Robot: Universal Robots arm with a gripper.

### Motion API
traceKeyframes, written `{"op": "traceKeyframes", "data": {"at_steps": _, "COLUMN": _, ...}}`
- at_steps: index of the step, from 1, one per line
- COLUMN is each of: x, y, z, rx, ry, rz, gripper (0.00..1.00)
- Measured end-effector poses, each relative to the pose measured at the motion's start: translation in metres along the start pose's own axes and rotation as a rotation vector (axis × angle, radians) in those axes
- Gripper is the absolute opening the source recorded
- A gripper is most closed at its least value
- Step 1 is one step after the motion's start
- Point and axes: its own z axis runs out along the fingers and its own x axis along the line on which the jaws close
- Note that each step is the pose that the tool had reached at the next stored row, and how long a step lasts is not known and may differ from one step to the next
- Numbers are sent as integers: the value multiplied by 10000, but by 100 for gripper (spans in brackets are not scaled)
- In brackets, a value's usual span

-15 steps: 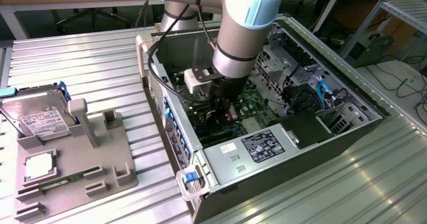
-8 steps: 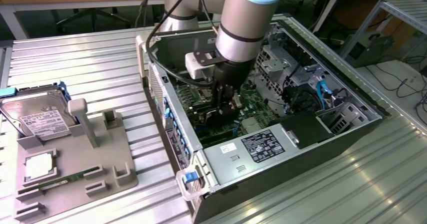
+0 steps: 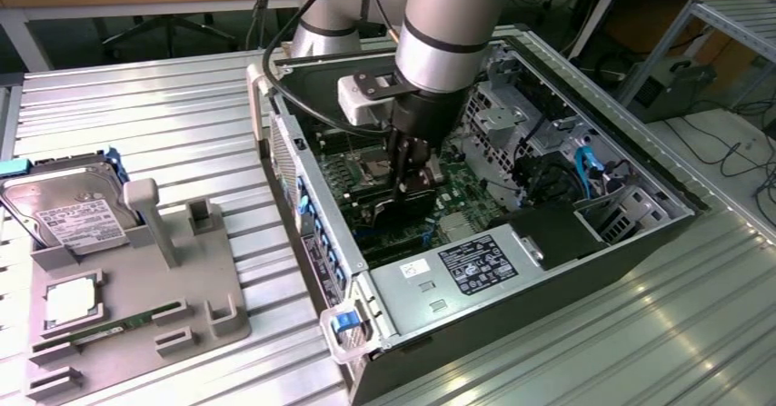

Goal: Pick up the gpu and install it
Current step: 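Insert the gpu into the slot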

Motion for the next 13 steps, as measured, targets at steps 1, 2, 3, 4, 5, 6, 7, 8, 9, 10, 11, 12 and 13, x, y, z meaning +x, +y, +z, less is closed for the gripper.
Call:
{"op": "traceKeyframes", "data": {"at_steps": 1, "x": 0, "y": 0, "z": 0, "rx": 0, "ry": 0, "rz": 0, "gripper": 27}}
{"op": "traceKeyframes", "data": {"at_steps": 2, "x": 0, "y": 0, "z": 0, "rx": 0, "ry": 0, "rz": 0, "gripper": 20}}
{"op": "traceKeyframes", "data": {"at_steps": 3, "x": 0, "y": 0, "z": 0, "rx": 0, "ry": 0, "rz": 0, "gripper": 20}}
{"op": "traceKeyframes", "data": {"at_steps": 4, "x": 0, "y": 0, "z": 0, "rx": 0, "ry": 1, "rz": 0, "gripper": 14}}
{"op": "traceKeyframes", "data": {"at_steps": 5, "x": 0, "y": 0, "z": 0, "rx": 0, "ry": 0, "rz": 0, "gripper": 11}}
{"op": "traceKeyframes", "data": {"at_steps": 6, "x": 0, "y": 0, "z": 0, "rx": 0, "ry": 1, "rz": 0, "gripper": 11}}
{"op": "traceKeyframes", "data": {"at_steps": 7, "x": 0, "y": 0, "z": 0, "rx": 0, "ry": 0, "rz": 0, "gripper": 11}}
{"op": "traceKeyframes", "data": {"at_steps": 8, "x": 0, "y": 0, "z": 0, "rx": 0, "ry": 0, "rz": 0, "gripper": 11}}
{"op": "traceKeyframes", "data": {"at_steps": 9, "x": 0, "y": 0, "z": 0, "rx": -1, "ry": 0, "rz": 0, "gripper": 11}}
{"op": "traceKeyframes", "data": {"at_steps": 10, "x": 0, "y": 0, "z": 0, "rx": 0, "ry": 0, "rz": 0, "gripper": 11}}
{"op": "traceKeyframes", "data": {"at_steps": 11, "x": 0, "y": 0, "z": 0, "rx": 0, "ry": 0, "rz": 0, "gripper": 11}}
{"op": "traceKeyframes", "data": {"at_steps": 12, "x": 0, "y": 0, "z": 0, "rx": 0, "ry": 1, "rz": 0, "gripper": 11}}
{"op": "traceKeyframes", "data": {"at_steps": 13, "x": 0, "y": 0, "z": 0, "rx": 0, "ry": 0, "rz": 0, "gripper": 11}}
